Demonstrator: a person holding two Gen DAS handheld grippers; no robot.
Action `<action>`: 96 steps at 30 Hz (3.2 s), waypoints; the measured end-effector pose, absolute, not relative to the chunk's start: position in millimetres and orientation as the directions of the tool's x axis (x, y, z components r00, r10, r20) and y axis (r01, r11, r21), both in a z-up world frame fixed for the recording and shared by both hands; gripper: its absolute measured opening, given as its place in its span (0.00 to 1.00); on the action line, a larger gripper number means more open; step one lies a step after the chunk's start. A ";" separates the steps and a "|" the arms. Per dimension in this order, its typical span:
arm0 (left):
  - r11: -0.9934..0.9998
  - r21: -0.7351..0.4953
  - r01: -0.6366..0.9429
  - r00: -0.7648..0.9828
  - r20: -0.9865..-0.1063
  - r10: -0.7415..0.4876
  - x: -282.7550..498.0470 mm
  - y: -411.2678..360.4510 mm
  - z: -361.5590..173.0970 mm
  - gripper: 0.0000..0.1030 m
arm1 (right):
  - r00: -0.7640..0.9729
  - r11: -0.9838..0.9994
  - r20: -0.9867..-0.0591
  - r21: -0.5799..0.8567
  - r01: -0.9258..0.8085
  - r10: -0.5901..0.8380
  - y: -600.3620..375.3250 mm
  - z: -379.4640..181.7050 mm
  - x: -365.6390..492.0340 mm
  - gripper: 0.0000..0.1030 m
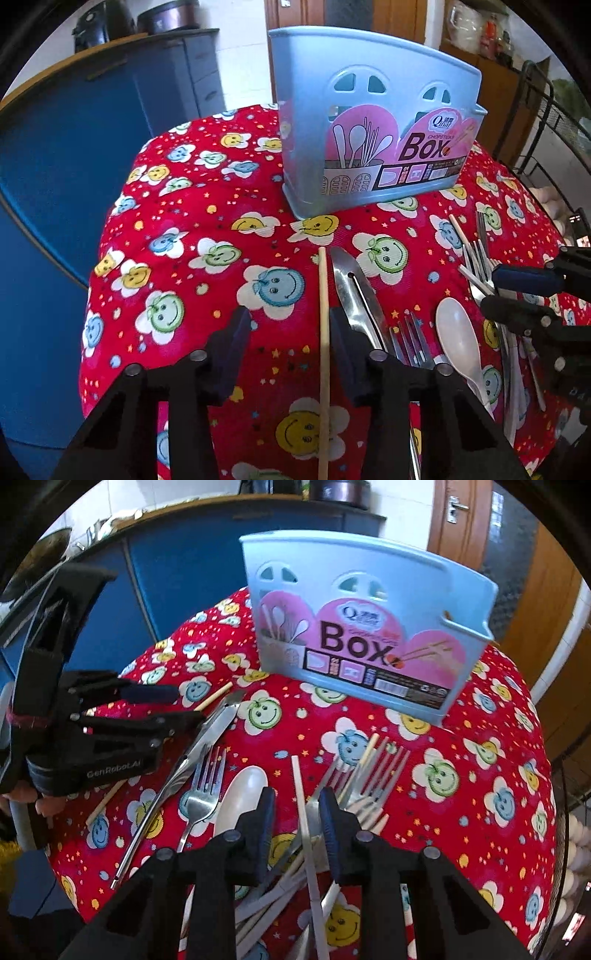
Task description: Organize utensils
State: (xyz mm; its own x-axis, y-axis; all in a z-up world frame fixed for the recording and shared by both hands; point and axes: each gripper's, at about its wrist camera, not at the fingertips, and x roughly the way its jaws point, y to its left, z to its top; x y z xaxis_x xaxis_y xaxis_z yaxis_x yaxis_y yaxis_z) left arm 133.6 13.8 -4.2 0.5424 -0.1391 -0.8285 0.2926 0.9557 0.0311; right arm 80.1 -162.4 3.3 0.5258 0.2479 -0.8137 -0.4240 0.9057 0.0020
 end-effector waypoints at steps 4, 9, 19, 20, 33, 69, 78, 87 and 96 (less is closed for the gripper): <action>0.953 0.020 0.302 0.530 -0.835 -0.150 142.5 11.4 -5.3 0.38 | 0.508 0.899 -0.829 -0.012 -0.437 0.236 -157.2 -0.9 89.7 0.22; 0.953 -0.006 0.302 0.518 -0.838 -0.169 149.5 12.2 -4.8 0.33 | 0.482 0.901 -0.841 0.013 -0.434 0.244 -156.2 -6.0 100.4 0.09; 0.953 -0.089 0.290 0.501 -0.834 -0.230 155.6 19.6 -0.2 0.05 | 0.475 0.900 -0.820 0.105 -0.422 0.319 -167.6 2.9 104.3 0.05; 0.954 -0.107 0.281 0.505 -0.829 -0.242 155.1 22.1 1.7 0.05 | 0.485 0.901 -0.812 0.109 -0.420 0.325 -169.3 6.2 103.2 0.05; 0.950 -0.232 0.210 0.617 -0.722 -0.313 124.7 35.3 39.1 0.04 | 0.621 0.909 -0.682 0.163 -0.384 0.385 -202.2 51.2 74.1 0.05; 0.958 -0.239 0.156 0.942 -0.255 -0.217 199.6 2.4 206.4 0.04 | 0.870 0.958 -0.403 0.156 -0.241 0.285 -257.3 193.7 143.2 0.05; 0.964 -0.233 0.132 0.973 -0.157 -0.171 232.3 -8.2 201.8 0.04 | 0.886 0.961 -0.374 0.149 -0.234 0.274 -260.2 200.1 170.5 0.05; 0.972 -0.218 0.092 0.979 -0.159 -0.129 245.2 -16.2 161.2 0.04 | 0.854 0.963 -0.445 0.111 -0.245 0.269 -247.6 161.7 197.4 0.05; 0.980 -0.186 0.064 0.979 -0.177 -0.097 235.2 -17.2 132.1 0.04 | 0.819 0.963 -0.506 0.129 -0.237 0.270 -244.4 132.3 206.5 0.05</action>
